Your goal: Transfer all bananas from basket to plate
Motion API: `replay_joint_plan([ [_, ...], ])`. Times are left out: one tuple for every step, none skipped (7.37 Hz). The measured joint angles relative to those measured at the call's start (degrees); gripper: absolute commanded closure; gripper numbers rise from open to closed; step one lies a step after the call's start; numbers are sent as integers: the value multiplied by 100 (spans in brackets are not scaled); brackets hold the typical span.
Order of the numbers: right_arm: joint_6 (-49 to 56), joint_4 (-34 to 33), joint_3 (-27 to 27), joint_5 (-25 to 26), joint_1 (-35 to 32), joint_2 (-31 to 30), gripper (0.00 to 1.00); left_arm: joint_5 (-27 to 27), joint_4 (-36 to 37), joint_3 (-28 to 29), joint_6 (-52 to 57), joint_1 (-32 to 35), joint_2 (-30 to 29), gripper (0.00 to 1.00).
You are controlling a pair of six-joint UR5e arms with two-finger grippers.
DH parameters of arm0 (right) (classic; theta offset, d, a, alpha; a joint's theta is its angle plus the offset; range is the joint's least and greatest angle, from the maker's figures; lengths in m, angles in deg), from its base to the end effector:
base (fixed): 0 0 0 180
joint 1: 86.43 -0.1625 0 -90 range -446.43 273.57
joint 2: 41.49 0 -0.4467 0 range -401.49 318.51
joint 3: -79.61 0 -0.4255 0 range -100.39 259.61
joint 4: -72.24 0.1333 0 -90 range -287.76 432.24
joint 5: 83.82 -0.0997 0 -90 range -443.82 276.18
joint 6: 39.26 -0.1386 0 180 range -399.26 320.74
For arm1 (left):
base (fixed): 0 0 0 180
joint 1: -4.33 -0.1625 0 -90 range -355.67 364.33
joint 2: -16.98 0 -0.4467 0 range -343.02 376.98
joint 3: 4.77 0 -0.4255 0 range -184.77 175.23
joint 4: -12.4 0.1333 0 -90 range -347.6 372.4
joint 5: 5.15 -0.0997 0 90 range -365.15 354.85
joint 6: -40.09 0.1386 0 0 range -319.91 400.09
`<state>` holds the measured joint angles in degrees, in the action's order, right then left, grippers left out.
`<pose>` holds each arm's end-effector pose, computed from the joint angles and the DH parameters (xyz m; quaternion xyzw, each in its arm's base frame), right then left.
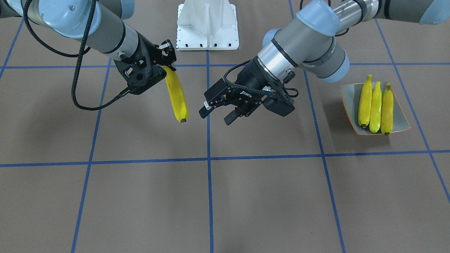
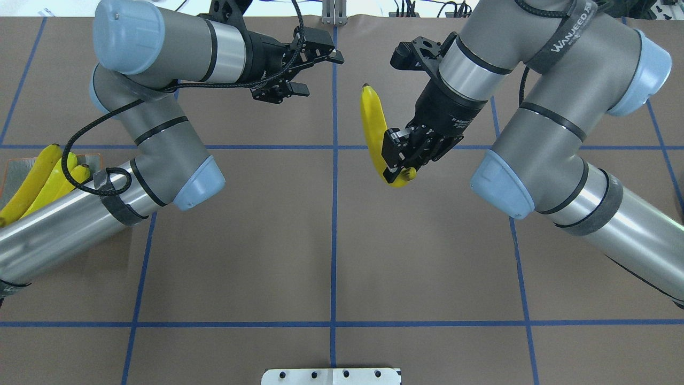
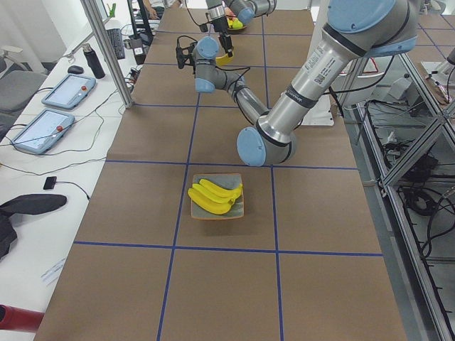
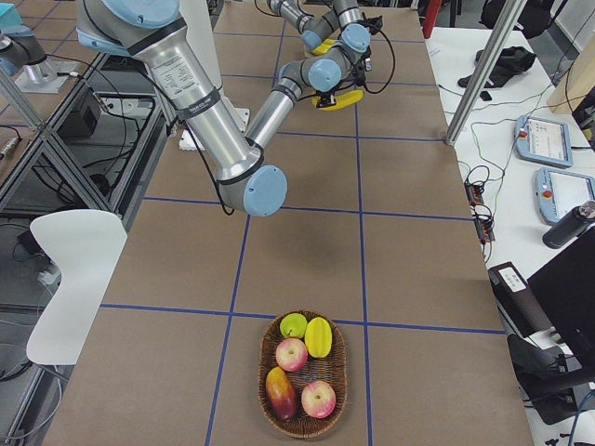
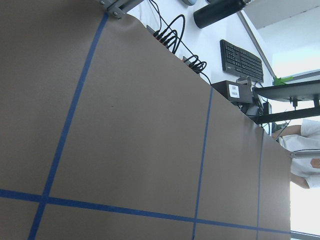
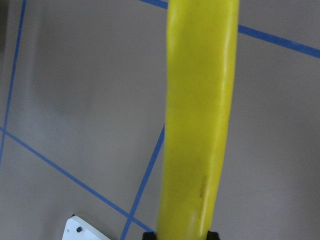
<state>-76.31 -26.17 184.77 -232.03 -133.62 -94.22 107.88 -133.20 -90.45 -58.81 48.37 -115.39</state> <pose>-0.4320 -0.4891 0.1639 -0.0384 -0.5560 -0.2228 0.7999 0.4892 -0.5831 0.1227 0.0855 0.7225 -0.1685 0.6651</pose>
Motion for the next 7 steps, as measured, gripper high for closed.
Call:
replay_joint_plan([
  [-110, 139, -25, -239, -36, -3, 100, 0, -336, 125, -2, -34, 7, 0],
  [-203, 248, -47, -442, -97, 3, 100, 0, -570, 209, -2, -67, 13, 0],
  [-275, 322, -58, -543, -148, 20, 100, 2, -712, 224, -9, -95, 23, 0],
  [-311, 356, -65, -583, -186, 39, 100, 6, -856, 208, -51, -121, 42, 0],
  [-337, 371, -70, -597, -203, 66, 100, 7, -1014, 193, -144, -171, 71, 0],
  [-360, 379, -72, -601, -207, 95, 100, 8, -1113, 179, -228, -234, 92, 0],
  [-374, 382, -74, -601, -210, 126, 100, 9, -1198, 164, -337, -294, 100, 0],
])
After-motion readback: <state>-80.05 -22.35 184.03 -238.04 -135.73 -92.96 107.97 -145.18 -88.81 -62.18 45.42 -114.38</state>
